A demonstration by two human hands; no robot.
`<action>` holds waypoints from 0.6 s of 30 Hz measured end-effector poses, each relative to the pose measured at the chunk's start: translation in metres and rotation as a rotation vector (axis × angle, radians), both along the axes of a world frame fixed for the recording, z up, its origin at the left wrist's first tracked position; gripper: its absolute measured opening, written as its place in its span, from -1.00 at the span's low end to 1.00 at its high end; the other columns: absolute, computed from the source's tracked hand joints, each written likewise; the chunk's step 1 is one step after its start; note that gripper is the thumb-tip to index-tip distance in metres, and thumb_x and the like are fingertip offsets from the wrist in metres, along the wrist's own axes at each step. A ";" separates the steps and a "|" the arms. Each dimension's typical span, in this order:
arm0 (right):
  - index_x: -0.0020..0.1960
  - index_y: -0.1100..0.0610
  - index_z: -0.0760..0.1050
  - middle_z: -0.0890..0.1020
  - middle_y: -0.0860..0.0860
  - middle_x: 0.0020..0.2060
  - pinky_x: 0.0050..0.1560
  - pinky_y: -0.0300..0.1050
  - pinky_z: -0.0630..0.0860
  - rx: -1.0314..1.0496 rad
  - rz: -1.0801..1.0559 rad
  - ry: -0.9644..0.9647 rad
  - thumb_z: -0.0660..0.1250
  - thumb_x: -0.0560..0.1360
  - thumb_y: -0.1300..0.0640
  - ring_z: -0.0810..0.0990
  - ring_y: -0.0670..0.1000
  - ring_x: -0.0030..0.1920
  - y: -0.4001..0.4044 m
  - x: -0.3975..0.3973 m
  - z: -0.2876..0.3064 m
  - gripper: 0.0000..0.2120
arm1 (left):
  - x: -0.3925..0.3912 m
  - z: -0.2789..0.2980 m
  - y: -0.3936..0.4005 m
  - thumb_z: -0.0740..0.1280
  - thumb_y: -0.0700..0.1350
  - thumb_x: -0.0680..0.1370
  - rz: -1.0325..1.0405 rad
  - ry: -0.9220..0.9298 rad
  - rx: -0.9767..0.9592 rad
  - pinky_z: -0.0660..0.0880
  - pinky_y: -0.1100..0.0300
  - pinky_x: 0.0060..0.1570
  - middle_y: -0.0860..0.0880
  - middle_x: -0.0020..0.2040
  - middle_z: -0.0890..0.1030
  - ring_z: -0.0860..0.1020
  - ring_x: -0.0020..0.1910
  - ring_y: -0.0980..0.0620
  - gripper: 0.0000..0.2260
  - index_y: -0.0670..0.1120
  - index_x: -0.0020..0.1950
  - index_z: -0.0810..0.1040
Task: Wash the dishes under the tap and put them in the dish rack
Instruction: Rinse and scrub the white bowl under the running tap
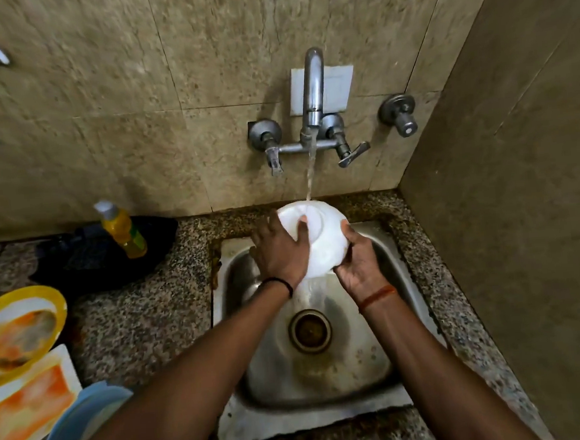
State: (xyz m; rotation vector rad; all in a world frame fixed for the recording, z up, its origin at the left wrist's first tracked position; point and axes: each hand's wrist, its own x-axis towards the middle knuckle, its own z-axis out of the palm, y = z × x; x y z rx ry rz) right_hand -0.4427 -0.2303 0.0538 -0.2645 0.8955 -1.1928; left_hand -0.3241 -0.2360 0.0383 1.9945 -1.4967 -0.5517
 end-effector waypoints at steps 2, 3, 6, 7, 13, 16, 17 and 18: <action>0.42 0.31 0.33 0.56 0.25 0.21 0.13 0.12 0.56 0.024 -0.032 -0.058 0.16 0.62 0.02 0.59 0.19 0.15 -0.002 0.005 0.000 -0.51 | -0.013 -0.004 0.021 0.02 0.23 0.58 -0.158 -0.233 -0.106 0.03 -0.22 0.46 -0.14 0.55 0.10 0.05 0.52 -0.22 -0.40 -0.03 0.55 0.09; 0.43 0.31 0.32 0.57 0.24 0.19 0.23 0.12 0.51 0.033 -0.038 -0.070 0.16 0.62 0.02 0.56 0.20 0.20 -0.004 0.007 0.000 -0.51 | -0.017 -0.007 0.028 -0.02 0.22 0.59 -0.255 -0.318 -0.145 -0.05 -0.23 0.47 -0.12 0.57 0.06 0.00 0.54 -0.19 -0.41 0.01 0.57 0.03; 0.43 0.29 0.33 0.59 0.21 0.11 0.37 0.11 0.38 0.044 -0.065 -0.093 0.16 0.62 0.05 0.55 0.19 0.21 -0.009 0.010 -0.001 -0.54 | -0.013 -0.008 0.029 -0.03 0.14 0.61 -0.435 -0.481 -0.170 -0.04 -0.28 0.44 -0.07 0.57 0.06 0.02 0.54 -0.13 -0.46 0.08 0.57 -0.06; 0.42 0.28 0.35 0.61 0.18 0.05 0.29 0.10 0.44 0.060 -0.080 -0.081 0.17 0.62 0.05 0.60 0.17 0.10 -0.009 0.010 -0.001 -0.55 | -0.007 -0.008 0.026 -0.01 0.13 0.61 -0.488 -0.531 -0.177 -0.02 -0.29 0.43 -0.06 0.58 0.05 0.04 0.53 -0.14 -0.47 0.12 0.56 -0.05; 0.24 0.33 0.42 0.67 0.20 -0.04 -0.04 0.07 0.61 0.033 -0.089 -0.107 0.19 0.61 0.16 0.64 0.14 0.08 -0.008 0.005 0.004 -0.71 | 0.030 0.002 0.004 0.07 0.08 0.63 -0.791 -0.605 -0.143 0.04 -0.17 0.48 -0.07 0.59 -0.12 -0.05 0.55 -0.15 -0.42 0.16 0.56 -0.19; 0.40 0.39 0.33 0.52 0.29 0.28 0.38 0.13 0.38 0.012 -0.076 -0.084 0.19 0.61 0.20 0.49 0.20 0.32 -0.014 0.006 0.007 -0.59 | 0.029 0.006 0.002 0.28 0.07 0.54 -0.613 -0.323 -0.062 0.13 -0.07 0.48 -0.17 0.57 -0.03 0.03 0.54 -0.17 -0.20 -0.05 0.57 -0.18; 0.42 0.39 0.30 0.47 0.29 0.33 0.43 0.17 0.32 0.007 -0.071 -0.062 0.20 0.61 0.21 0.44 0.21 0.36 -0.015 0.007 0.008 -0.57 | 0.027 0.007 0.003 0.36 0.09 0.49 -0.509 -0.173 -0.002 0.17 -0.06 0.46 -0.17 0.57 0.01 0.07 0.53 -0.16 -0.13 -0.09 0.57 -0.13; 0.42 0.39 0.29 0.45 0.30 0.35 0.43 0.19 0.30 0.006 -0.064 -0.046 0.21 0.60 0.21 0.42 0.22 0.38 -0.015 0.008 0.008 -0.56 | 0.026 0.007 0.004 0.42 0.11 0.44 -0.429 -0.081 0.050 0.20 -0.05 0.45 -0.18 0.56 0.04 0.11 0.52 -0.17 -0.09 -0.11 0.57 -0.08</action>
